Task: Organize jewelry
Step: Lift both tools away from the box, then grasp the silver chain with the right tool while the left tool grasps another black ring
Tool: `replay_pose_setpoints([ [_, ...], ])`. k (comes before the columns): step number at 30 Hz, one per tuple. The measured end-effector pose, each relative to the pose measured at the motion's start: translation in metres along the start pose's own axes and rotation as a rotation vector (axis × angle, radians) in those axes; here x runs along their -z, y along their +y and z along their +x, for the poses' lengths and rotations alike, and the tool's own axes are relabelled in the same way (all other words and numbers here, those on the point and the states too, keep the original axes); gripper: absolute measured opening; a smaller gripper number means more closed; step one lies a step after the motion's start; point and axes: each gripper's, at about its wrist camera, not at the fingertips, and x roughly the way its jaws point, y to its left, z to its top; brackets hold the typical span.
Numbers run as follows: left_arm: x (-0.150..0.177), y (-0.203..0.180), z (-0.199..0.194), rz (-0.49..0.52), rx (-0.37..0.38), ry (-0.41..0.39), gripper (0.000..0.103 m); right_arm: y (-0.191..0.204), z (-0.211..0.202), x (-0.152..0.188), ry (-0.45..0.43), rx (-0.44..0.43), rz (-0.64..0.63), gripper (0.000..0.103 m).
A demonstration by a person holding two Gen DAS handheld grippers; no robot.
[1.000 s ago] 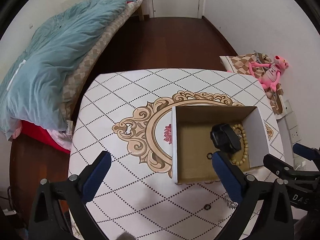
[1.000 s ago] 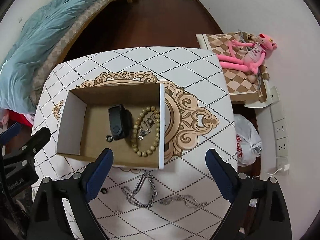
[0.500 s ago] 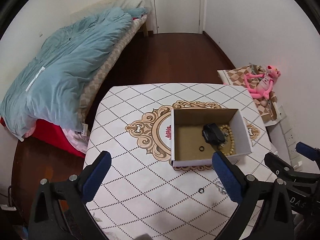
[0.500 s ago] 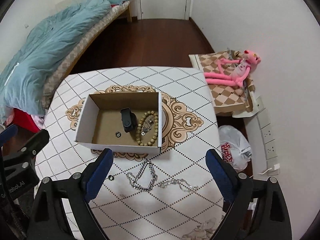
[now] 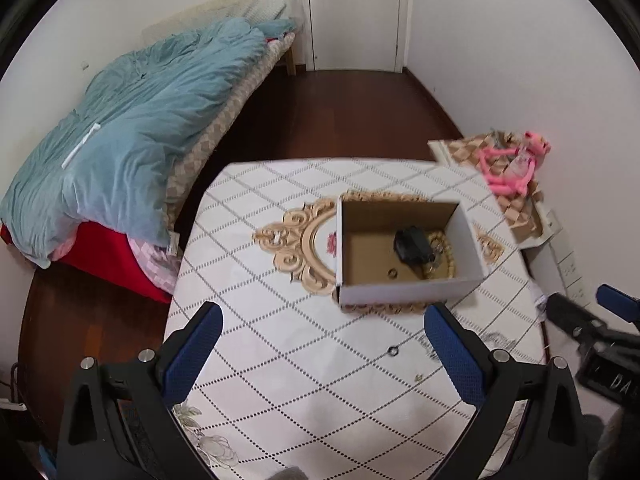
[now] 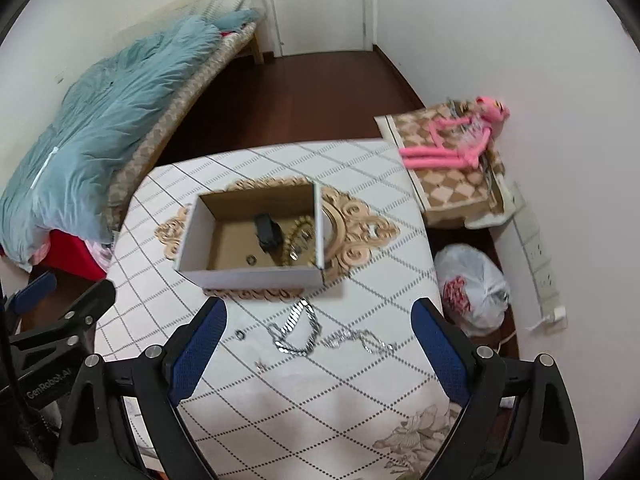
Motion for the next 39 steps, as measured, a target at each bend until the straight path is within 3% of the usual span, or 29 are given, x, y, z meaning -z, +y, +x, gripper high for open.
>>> replay_pose_setpoints([
  [5, 0.027, -0.006, 0.042, 0.005, -0.030, 0.083, 0.103, -0.030, 0.061, 0.027, 0.121, -0.035, 0.090, 0.094],
  [7, 0.036, -0.009, 0.064, 0.012, -0.050, 0.126, 0.103, -0.033, 0.089, 0.035, 0.160, -0.053, 0.104, 0.083],
  [8, 0.039, -0.010, 0.072, 0.015, -0.053, 0.141, 0.103, -0.033, 0.101, 0.037, 0.172, -0.048, 0.102, 0.072],
  [13, 0.052, -0.013, 0.108, 0.030, -0.067, 0.220, 0.103, -0.024, 0.154, 0.043, 0.213, -0.047, 0.083, 0.060],
  [16, 0.057, -0.014, 0.117, 0.032, -0.058, 0.244, 0.103, -0.014, 0.169, 0.043, 0.221, -0.035, 0.038, 0.045],
  [17, 0.057, -0.015, 0.119, 0.035, -0.053, 0.245, 0.103, -0.010, 0.169, 0.043, 0.206, -0.019, 0.015, 0.033],
  [18, 0.058, -0.016, 0.121, 0.037, -0.049, 0.245, 0.103, -0.008, 0.170, 0.044, 0.206, -0.025, 0.001, 0.012],
  [21, 0.057, -0.023, 0.126, 0.037, -0.009, 0.250, 0.102, -0.001, 0.170, 0.044, 0.206, -0.021, -0.040, 0.007],
  [27, 0.056, -0.048, 0.131, 0.088, 0.069, 0.230, 0.100, -0.025, 0.156, 0.033, 0.170, -0.017, 0.035, 0.007],
  [33, 0.064, -0.063, 0.140, 0.132, 0.137, 0.259, 0.066, -0.038, 0.150, 0.027, 0.164, -0.009, 0.056, 0.007],
  [35, 0.067, -0.066, 0.142, 0.140, 0.149, 0.269, 0.047, -0.042, 0.149, 0.027, 0.163, -0.009, 0.065, 0.007],
  [36, 0.065, -0.067, 0.141, 0.148, 0.142, 0.258, 0.045, -0.042, 0.148, 0.027, 0.161, -0.009, 0.066, 0.007],
  [39, 0.063, -0.068, 0.140, 0.167, 0.150, 0.240, 0.024, -0.043, 0.148, 0.026, 0.160, -0.011, 0.067, 0.007],
])
